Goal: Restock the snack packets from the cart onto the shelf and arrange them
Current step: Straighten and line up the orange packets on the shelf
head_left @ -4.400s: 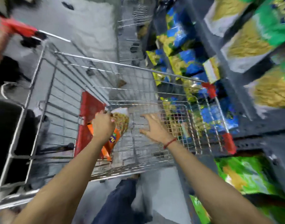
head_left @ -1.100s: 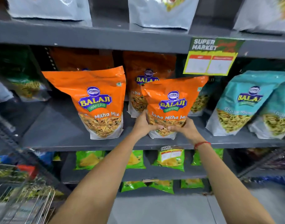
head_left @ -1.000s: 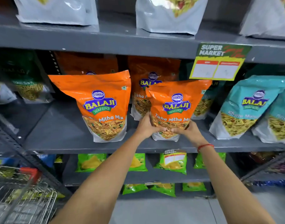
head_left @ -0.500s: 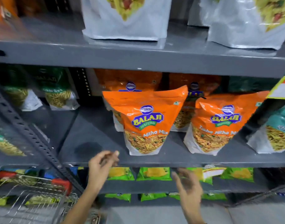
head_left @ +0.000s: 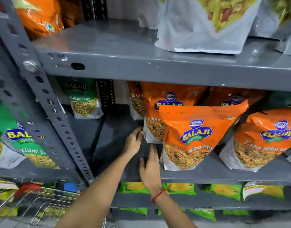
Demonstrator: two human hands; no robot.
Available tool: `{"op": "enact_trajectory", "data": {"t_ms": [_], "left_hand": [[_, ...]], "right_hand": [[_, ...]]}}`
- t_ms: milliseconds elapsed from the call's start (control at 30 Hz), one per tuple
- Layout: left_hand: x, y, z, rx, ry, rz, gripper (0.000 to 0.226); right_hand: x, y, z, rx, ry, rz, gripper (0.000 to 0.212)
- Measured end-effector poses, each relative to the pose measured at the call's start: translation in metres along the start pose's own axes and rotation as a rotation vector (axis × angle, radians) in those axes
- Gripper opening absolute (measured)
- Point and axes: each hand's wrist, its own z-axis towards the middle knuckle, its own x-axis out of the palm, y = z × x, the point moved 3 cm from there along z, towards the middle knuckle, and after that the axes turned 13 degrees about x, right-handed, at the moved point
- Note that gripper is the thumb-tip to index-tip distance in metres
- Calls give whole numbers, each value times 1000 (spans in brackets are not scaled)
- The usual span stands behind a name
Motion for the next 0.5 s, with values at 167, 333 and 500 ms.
{"op": "enact_trajectory", "data": {"t_ms": [167,333,500], "left_hand": [[0,-1,10,15,-56,-37,18],[-6,6,6,19,-129,45,17],[-21,16,1,-42,-258,105,20]], "right_hand": [[6,0,13,59,-40,-23,63],[8,2,10,46,-71,-16,63],[11,1,15,58,-63,-7,64]]}}
